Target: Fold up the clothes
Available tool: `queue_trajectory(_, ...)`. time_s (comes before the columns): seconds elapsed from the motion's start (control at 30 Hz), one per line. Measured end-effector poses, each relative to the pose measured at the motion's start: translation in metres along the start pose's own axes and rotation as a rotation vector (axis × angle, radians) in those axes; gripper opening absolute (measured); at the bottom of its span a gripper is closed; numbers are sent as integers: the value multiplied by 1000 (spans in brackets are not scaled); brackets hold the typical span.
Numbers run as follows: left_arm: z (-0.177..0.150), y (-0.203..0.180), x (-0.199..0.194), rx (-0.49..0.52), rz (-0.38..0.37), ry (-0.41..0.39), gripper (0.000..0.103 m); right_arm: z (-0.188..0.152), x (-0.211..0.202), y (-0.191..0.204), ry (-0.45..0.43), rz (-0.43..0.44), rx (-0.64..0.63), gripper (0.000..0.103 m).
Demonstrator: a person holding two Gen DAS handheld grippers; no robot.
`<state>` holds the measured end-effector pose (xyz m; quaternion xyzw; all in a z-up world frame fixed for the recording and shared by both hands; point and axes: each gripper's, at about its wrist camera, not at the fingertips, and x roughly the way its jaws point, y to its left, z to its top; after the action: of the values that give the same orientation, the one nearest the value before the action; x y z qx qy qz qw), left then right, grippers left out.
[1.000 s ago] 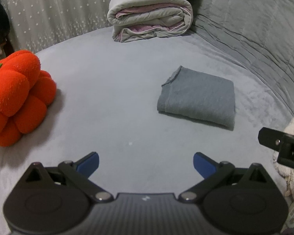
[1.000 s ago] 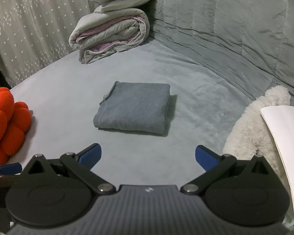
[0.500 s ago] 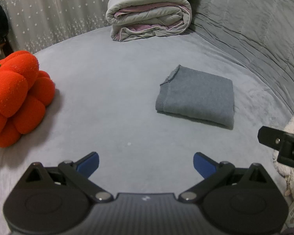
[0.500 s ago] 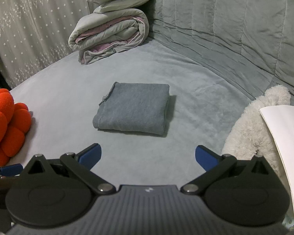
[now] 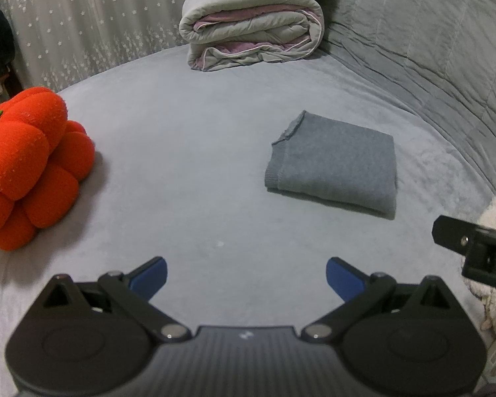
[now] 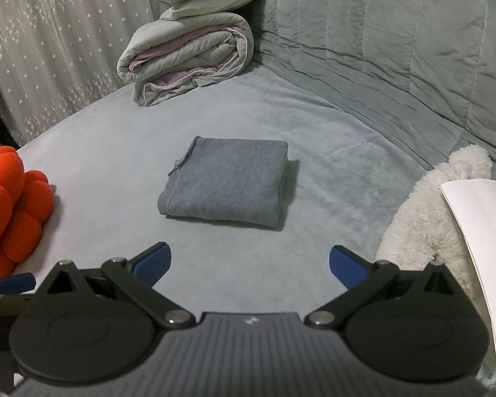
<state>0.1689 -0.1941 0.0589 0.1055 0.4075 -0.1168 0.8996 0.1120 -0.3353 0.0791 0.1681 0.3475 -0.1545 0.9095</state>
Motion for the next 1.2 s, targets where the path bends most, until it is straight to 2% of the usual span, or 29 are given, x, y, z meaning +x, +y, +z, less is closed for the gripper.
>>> queue_trajectory(0.83, -2, 5, -3, -14, -19, 0, 102, -3, -5, 7, -7, -4, -6, 103)
queue_trajectory(0.93, -9, 12, -19, -14, -27, -9, 102, -6, -19, 16, -29, 9, -17, 103)
queue_trajectory(1.1, -28, 33, -58, -22, 13, -33, 102, -11, -42, 31, -64, 30, -37, 103)
queue_trajectory(1.2, -45, 44, -83, -36, 11, -40, 102, -25, -68, 40, -66, 38, -67, 103)
